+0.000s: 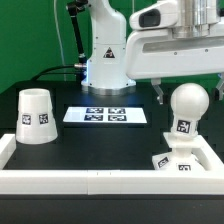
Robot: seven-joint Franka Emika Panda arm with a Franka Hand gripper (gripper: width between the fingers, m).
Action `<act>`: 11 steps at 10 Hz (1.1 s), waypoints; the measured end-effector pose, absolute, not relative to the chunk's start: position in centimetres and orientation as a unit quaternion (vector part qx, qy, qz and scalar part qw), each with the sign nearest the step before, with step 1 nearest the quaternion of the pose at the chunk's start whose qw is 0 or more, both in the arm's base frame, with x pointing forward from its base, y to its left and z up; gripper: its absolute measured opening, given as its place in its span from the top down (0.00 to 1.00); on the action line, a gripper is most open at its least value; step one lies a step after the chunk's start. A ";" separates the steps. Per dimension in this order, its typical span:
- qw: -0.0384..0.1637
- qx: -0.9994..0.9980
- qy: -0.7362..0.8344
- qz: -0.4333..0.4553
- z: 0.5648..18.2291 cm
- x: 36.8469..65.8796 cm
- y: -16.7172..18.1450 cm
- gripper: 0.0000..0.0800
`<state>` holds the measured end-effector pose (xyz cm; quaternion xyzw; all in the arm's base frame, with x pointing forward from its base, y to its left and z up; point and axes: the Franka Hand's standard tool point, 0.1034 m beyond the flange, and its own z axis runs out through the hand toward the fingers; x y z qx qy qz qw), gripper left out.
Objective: Assemble lamp
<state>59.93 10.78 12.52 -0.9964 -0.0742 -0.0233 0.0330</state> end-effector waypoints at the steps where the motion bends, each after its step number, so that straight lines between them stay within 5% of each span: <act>1: 0.025 -0.990 -0.137 -0.026 12.5 60.0 10.7 0.13; 8: 0.003 -0.908 -0.417 -0.031 12.5 60.2 10.1 0.13; 11: -0.022 -0.827 -0.560 -0.037 12.4 60.9 10.1 0.13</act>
Offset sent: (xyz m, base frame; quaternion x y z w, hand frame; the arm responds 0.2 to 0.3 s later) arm 0.0015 -0.0021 0.0023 -0.0076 -0.0001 -0.2499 0.9682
